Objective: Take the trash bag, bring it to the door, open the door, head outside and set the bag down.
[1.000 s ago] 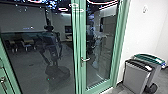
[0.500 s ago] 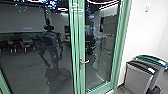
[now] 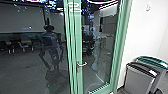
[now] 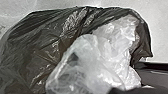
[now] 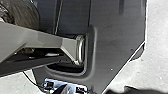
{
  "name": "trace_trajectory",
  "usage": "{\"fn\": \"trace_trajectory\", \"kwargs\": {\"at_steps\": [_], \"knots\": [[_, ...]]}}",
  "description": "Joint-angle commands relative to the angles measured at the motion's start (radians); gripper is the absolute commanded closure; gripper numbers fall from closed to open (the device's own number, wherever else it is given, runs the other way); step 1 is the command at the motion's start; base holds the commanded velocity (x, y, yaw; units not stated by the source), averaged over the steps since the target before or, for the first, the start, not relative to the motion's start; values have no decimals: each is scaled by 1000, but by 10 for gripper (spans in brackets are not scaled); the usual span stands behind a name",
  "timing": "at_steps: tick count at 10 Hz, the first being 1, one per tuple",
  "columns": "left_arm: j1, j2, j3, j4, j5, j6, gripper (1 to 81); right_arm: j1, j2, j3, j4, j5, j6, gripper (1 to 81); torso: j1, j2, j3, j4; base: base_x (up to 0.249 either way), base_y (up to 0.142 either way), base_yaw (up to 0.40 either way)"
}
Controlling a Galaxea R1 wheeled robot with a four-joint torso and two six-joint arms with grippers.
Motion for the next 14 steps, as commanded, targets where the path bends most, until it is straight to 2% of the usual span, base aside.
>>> {"fn": "trace_trajectory", "kwargs": {"at_steps": [1,10,14], "knots": [[-67,0,2,-4,70,4,811,48,2,4,-3,-52,0,10,0,0,0,0,160,-75,0],[-65,-1,2,-5,70,2,811,45,-1,4,-2,-52,0,10,0,0,0,0,160,-76,0],[-65,-1,2,-4,72,4,811,40,0,4,-2,-52,0,10,-1,0,0,0,160,0,0]]}}
